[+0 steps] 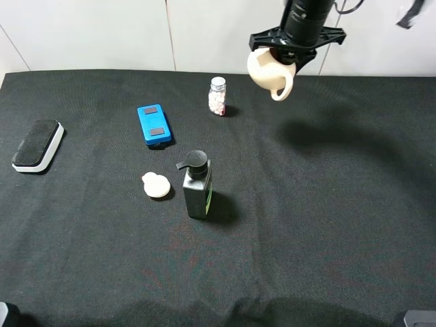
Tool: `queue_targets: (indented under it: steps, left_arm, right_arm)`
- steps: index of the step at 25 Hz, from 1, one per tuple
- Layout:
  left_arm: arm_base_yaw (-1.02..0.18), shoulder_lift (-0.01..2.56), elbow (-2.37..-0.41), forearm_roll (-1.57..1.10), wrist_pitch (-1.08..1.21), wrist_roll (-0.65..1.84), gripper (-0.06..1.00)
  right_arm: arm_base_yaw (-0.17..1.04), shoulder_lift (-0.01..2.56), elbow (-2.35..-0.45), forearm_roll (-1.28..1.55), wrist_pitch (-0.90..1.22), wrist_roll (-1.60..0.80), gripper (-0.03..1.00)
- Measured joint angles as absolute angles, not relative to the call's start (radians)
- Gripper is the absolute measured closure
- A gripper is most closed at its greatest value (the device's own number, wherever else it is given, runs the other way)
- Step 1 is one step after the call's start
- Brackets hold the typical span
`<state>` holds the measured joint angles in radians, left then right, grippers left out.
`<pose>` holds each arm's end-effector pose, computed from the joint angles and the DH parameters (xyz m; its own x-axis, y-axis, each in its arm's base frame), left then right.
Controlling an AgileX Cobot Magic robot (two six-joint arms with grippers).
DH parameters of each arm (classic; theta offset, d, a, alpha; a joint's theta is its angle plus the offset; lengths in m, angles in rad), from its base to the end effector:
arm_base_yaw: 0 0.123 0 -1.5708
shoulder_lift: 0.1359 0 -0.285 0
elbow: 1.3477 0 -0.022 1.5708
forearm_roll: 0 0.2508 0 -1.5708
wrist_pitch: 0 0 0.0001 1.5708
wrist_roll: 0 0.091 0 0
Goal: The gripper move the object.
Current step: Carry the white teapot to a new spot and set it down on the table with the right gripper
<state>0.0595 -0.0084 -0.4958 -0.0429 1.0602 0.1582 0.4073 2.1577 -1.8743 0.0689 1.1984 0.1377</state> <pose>-0.0054 -0.0037 0.2762 -0.4500 0.1101 -0.8862 0.0358 0.9938 0.1053 0.4152 0.1855 0.2200 -0.9577 -0.2370 -0.1635 -0.2538 0.9630 0.0908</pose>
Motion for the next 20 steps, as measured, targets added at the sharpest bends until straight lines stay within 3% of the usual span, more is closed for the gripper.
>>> queue_targets:
  steps: [20]
  left_arm:
    - [0.059,-0.008,-0.496,-0.042,1.060,0.158,-0.05]
  right_arm:
    - [0.419,2.344,-1.986,0.061,1.098,0.160,0.88]
